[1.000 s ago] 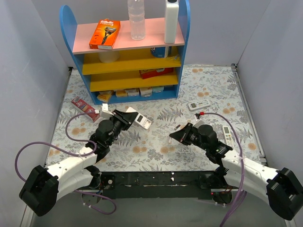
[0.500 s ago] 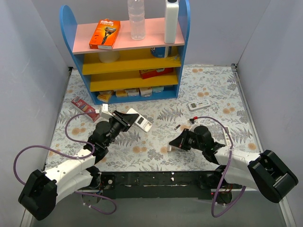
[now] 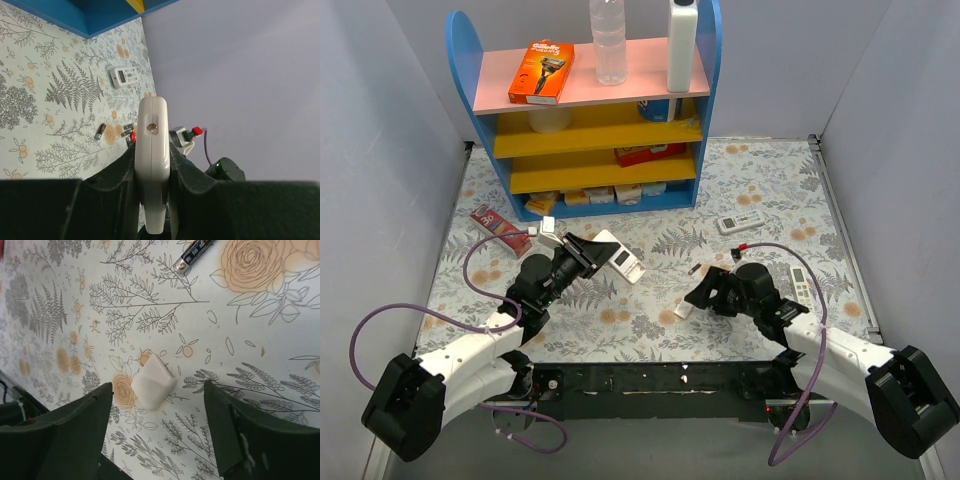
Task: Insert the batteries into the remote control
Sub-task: Place the battery cover at the center of the board, then pick up the battery from the center of the board.
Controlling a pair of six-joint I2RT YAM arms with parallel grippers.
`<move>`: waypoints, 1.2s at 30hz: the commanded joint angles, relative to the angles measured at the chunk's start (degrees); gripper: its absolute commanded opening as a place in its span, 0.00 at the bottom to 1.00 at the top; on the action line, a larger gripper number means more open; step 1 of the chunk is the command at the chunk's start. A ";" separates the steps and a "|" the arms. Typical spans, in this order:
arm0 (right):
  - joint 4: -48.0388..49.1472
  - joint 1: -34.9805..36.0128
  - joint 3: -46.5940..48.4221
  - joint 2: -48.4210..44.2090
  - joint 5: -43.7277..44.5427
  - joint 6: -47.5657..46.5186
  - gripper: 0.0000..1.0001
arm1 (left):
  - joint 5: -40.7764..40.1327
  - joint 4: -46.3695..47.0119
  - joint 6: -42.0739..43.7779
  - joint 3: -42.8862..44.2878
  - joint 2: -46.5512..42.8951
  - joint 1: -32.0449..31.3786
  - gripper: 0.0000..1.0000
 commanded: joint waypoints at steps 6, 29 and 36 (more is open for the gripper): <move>-29.05 -0.29 14.47 -7.84 18.90 -11.74 0.98 | 4.03 -1.20 4.11 1.95 -1.53 0.43 0.00; -46.65 -11.61 37.95 12.97 15.94 -30.54 0.45 | 6.49 -2.70 3.77 -1.13 -6.80 0.52 0.00; -44.45 -15.05 38.56 19.74 10.66 -33.09 0.32 | 6.49 -3.84 5.26 -0.08 -6.28 0.43 0.00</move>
